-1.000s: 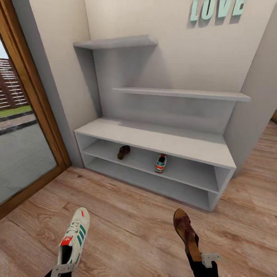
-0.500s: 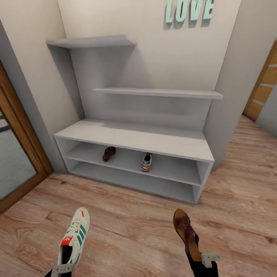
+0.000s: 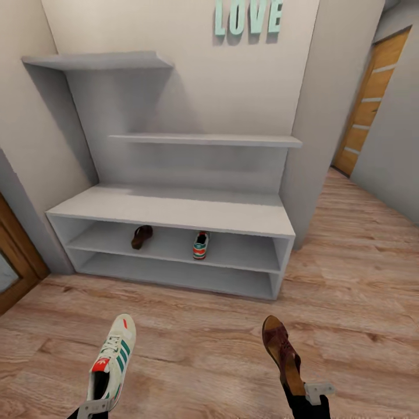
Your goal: Pick up the two gym shoes and the two sandals from the corridor floor and place them onto the hallstand (shoe rack) in the corridor, making sure they are on the rack and not on the floor. Arrange them so the two gym shoes are next to each other and the two sandals are next to each other.
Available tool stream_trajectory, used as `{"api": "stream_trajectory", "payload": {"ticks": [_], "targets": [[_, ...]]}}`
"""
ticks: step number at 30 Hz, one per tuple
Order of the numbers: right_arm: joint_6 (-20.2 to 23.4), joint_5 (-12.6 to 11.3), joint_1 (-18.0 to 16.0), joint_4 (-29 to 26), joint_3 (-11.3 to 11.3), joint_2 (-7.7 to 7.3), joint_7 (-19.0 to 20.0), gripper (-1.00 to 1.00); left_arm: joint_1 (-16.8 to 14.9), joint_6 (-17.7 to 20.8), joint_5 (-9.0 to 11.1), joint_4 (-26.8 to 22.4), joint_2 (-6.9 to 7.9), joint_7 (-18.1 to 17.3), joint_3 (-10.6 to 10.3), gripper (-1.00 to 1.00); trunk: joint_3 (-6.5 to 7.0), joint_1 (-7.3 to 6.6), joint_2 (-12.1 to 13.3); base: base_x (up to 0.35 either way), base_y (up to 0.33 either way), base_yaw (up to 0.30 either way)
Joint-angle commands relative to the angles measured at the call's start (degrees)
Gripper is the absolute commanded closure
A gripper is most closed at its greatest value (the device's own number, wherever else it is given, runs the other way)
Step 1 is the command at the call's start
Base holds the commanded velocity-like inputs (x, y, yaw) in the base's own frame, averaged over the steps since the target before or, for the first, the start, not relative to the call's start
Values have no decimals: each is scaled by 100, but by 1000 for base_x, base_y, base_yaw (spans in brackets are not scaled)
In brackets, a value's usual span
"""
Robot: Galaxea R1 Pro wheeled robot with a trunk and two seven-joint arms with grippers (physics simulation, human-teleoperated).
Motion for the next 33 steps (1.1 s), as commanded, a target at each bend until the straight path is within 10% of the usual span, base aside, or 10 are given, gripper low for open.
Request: {"api": "stream_trajectory", "payload": {"ticks": [1,33], "targets": [[-15,26,-5,5,-55,1,37,100,-4,-21,-46,1,-2,-31,50,100,-5,-1,-2,0,0,-265],[-22,23,-5,-5,-55,-13,33,100,-4,-21,-46,-7,-11,-31,41,100,-5,-1,-2,-37,-53,-140]]}}
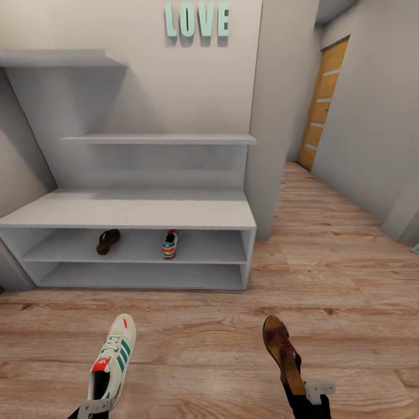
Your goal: Pick up the two gym shoes and the two sandals from the corridor floor and place them onto the hallstand (shoe rack) in the corridor, making sure they are on the rack and not on the floor. Arrange them so the two gym shoes are next to each other and the two sandals are next to each other.
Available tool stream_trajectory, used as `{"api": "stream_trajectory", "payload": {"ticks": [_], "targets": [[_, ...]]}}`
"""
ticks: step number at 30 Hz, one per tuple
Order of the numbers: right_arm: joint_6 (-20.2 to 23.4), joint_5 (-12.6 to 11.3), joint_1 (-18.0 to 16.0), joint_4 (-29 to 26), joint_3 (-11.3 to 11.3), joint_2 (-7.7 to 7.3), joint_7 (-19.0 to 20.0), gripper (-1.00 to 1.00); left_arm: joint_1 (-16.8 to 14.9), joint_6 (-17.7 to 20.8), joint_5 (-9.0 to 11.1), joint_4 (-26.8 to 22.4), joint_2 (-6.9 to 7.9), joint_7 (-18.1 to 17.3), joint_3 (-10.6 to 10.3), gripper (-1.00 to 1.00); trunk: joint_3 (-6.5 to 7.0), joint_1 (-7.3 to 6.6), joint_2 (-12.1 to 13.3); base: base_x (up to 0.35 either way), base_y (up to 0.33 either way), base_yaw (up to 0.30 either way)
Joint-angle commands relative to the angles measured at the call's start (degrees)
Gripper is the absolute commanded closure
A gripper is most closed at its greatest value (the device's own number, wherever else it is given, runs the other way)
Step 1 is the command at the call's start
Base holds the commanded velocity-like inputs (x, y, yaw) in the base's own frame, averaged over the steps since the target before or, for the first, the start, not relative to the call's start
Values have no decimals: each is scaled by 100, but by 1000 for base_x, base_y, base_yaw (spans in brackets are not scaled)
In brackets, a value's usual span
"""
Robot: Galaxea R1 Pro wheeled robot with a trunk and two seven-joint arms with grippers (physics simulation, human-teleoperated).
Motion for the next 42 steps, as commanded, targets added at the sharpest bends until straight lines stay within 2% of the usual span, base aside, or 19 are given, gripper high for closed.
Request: {"api": "stream_trajectory", "payload": {"ticks": [1,13,18,23,26,28,34,39,42], "targets": [[-14,28,-4,3,-54,-1,40,100,-4,-21,-50,2,-3,-31,48,100,-5,-1,-2,-4,-191,0],[-15,23,-4,-28,-71,-40,33,100,-75,85,-60,-5,-17,-82,31,100,-5,-1,-2,0,-115,0],[-15,17,-4,-35,-82,-230,18,100,-154,245,-128,-57,-37,-90,9,100,-5,-1,-2,0,-1,0],[-3,9,-4,-38,-91,-410,1,100,-559,849,-195,-87,-140,-94,-99,100,-5,-1,-2,0,0,0],[1,4,-4,-38,-142,-506,-180,100,-919,1413,-211,-97,-276,-99,-240,100,-5,-1,-2,0,0,0],[3,3,-4,-38,-190,-524,-313,100,-1084,1638,-213,-99,-322,-100,-306,100,-5,-1,-2,0,0,0],[12,9,-4,-39,-349,-553,-917,100,-1876,2722,-211,-103,-434,-101,-722,100,-5,-1,-2,0,0,0],[20,4,-4,-32,-373,-574,-1056,100,-2464,3553,-213,-104,-617,-82,-957,100,-5,-1,-2,0,0,0],[26,-2,-4,-28,-373,-566,-1069,100,-2758,3909,-218,-104,-731,-44,-1007,100,-5,-1,-2,0,0,0]]}}
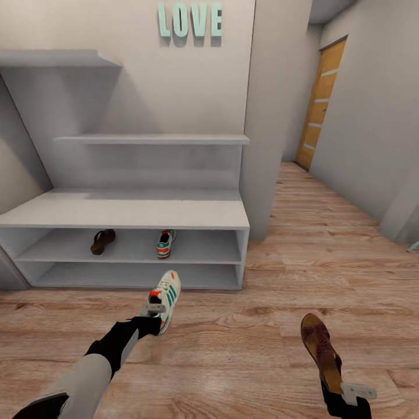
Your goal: Pick up the two gym shoes and the two sandals from the corridor floor and place them onto the hallstand (shoe rack) in the corridor, making sure they are on the rack and not on the floor. Arrange them so the two gym shoes are next to each other and the two sandals are next to each other.
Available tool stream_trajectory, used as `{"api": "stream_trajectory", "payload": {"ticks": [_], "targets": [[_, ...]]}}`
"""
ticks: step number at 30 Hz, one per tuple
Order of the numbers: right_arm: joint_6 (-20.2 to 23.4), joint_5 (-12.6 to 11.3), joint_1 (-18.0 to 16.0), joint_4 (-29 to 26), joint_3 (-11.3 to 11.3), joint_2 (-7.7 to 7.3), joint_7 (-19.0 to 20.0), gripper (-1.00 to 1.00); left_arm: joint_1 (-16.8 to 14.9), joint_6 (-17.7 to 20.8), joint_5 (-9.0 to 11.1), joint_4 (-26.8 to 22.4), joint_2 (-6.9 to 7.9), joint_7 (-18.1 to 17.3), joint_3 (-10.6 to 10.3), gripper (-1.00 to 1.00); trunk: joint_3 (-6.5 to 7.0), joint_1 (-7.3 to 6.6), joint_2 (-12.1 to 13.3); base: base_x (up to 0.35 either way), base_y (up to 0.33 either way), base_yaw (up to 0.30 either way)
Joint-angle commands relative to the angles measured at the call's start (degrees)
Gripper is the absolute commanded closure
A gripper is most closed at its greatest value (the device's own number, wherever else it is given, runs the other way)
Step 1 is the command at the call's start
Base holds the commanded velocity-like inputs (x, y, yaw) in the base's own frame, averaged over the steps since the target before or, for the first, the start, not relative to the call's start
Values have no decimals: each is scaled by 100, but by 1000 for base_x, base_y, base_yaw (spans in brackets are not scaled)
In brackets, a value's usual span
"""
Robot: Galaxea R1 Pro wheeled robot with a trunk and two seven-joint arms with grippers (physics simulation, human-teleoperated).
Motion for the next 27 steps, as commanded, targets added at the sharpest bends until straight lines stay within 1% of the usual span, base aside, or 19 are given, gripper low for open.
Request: {"api": "stream_trajectory", "payload": {"ticks": [1,4,7,10,11,13,16,18,20,27], "targets": [[-19,44,-5,8,-52,15,19,100,-138,166,-86,-13,-38,-24,40,100,-6,-1,-2,0,0,0],[-18,41,-5,15,-44,41,37,100,-487,360,-87,-13,-80,-9,23,100,-6,-1,-2,0,0,0],[-17,35,-5,14,-41,51,40,100,-679,417,-97,-28,-81,-8,14,100,-6,-1,-2,0,0,0],[-17,32,-5,8,-41,53,36,100,-664,434,-98,-274,-36,-9,1,100,-6,-1,-2,0,0,0],[-17,32,-5,5,-48,57,28,100,-654,527,-89,-604,-20,-15,-12,100,-8,-1,-2,0,0,0],[-17,32,-5,5,-48,59,28,100,-654,612,-91,-678,-21,-15,-14,100,-15,-1,-2,0,0,0],[-17,31,-5,5,-51,61,27,100,-654,817,-92,-818,-36,-16,-11,100,-89,65,-122,0,0,0],[-17,31,-5,5,-55,62,27,100,-654,874,-93,-889,-50,-16,-10,100,-141,109,-203,0,0,0],[-17,31,-5,2,-57,62,26,100,-660,914,-88,-971,-68,-16,-2,100,-194,153,-283,0,0,0],[-17,31,-5,0,-58,62,26,100,-654,889,-85,-1011,-76,-6,14,100,-382,307,-564,0,0,0]]}}
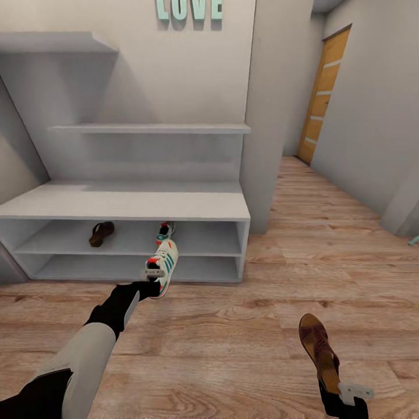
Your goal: Pick up the two gym shoes and the two sandals from the corridor floor and place them onto the hallstand (shoe rack) in the corridor, making sure they are on the rack and not on the floor. Arrange them so the two gym shoes are next to each other and the two sandals are next to each other.
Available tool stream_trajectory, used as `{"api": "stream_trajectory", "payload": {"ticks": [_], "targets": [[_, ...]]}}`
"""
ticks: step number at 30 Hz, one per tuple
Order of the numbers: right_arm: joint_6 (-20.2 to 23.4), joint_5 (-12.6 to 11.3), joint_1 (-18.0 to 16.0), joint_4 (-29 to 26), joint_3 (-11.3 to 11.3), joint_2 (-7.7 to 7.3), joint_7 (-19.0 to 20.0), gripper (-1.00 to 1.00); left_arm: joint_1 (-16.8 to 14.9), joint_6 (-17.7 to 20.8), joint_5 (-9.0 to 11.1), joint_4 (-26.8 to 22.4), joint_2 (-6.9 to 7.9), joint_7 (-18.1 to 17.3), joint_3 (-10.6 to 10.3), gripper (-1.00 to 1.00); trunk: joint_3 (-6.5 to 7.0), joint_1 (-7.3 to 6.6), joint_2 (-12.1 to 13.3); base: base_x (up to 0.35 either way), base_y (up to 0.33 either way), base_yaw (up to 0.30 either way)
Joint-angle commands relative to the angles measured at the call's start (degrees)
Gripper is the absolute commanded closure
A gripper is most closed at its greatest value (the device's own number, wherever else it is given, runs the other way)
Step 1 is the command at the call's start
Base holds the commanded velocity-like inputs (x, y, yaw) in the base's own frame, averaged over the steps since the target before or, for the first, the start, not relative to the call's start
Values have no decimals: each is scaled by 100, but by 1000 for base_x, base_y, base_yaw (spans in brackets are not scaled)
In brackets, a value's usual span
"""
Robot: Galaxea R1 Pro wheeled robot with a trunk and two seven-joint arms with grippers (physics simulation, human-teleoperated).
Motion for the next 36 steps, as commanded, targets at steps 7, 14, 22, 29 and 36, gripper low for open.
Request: {"api": "stream_trajectory", "payload": {"ticks": [7,14,22,29,36], "targets": [[-21,46,-5,1,-51,0,11,100,-3,-7,-57,-8,-15,-41,52,100,-184,153,-285,0,0,0],[-24,59,-5,19,-43,-8,9,100,-4,-18,-64,-9,-6,-41,52,100,-325,268,-488,0,0,0],[-29,71,-5,27,-40,-9,7,100,5,-28,-65,-11,-2,-41,56,100,-414,278,-493,0,0,0],[-30,67,-5,27,-42,-9,9,100,7,-148,-68,-9,-1,-41,51,100,-414,278,-493,5,0,0],[-30,65,-5,27,-42,-9,3,100,13,-229,-66,-8,0,-41,43,100,-414,278,-493,217,0,0]]}}
